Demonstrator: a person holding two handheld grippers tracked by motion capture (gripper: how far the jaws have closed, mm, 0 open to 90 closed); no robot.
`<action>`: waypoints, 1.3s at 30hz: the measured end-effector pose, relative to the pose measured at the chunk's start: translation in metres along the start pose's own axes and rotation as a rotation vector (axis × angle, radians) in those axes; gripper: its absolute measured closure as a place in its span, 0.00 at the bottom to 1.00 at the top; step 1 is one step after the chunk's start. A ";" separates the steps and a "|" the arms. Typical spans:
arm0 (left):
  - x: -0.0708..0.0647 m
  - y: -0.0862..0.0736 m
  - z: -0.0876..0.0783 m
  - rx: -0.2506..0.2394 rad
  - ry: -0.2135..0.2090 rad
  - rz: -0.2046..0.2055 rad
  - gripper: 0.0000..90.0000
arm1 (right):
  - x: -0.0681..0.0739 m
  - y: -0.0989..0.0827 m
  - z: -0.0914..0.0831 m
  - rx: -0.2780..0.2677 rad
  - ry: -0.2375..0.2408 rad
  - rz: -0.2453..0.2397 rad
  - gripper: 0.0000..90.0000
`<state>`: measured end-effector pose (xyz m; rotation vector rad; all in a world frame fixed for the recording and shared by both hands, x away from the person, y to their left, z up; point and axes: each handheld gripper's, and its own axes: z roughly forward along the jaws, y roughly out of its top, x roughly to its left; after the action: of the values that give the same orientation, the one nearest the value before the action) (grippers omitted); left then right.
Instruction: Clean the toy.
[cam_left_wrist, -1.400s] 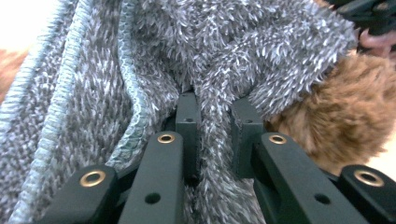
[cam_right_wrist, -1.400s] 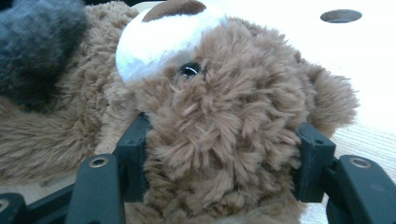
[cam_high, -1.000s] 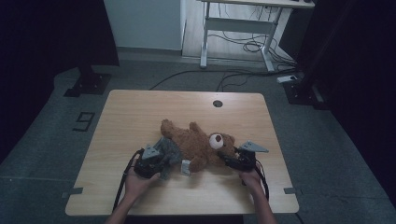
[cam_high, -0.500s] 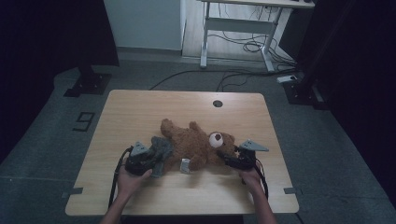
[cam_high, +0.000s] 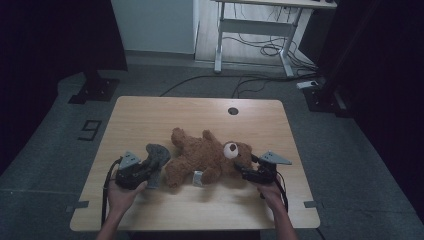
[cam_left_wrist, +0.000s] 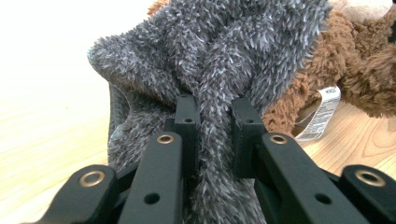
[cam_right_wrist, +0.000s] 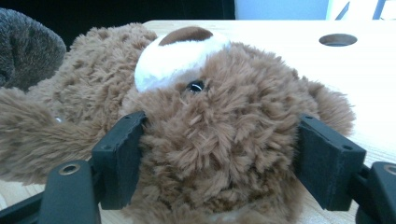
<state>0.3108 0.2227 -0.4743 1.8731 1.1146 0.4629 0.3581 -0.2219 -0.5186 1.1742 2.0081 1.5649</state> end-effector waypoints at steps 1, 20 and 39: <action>0.001 0.000 -0.003 0.001 0.008 0.001 0.84 | 0.000 0.000 -0.001 -0.003 0.000 0.000 0.27; 0.041 -0.039 -0.036 0.077 0.126 -0.046 0.83 | 0.000 -0.001 -0.017 -0.005 -0.003 -0.017 0.29; 0.054 -0.062 -0.009 0.197 0.163 -0.054 0.52 | -0.002 -0.004 -0.018 0.019 -0.009 -0.017 0.29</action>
<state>0.3010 0.2853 -0.5267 1.9972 1.3579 0.4969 0.3451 -0.2355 -0.5163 1.1656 2.0264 1.5333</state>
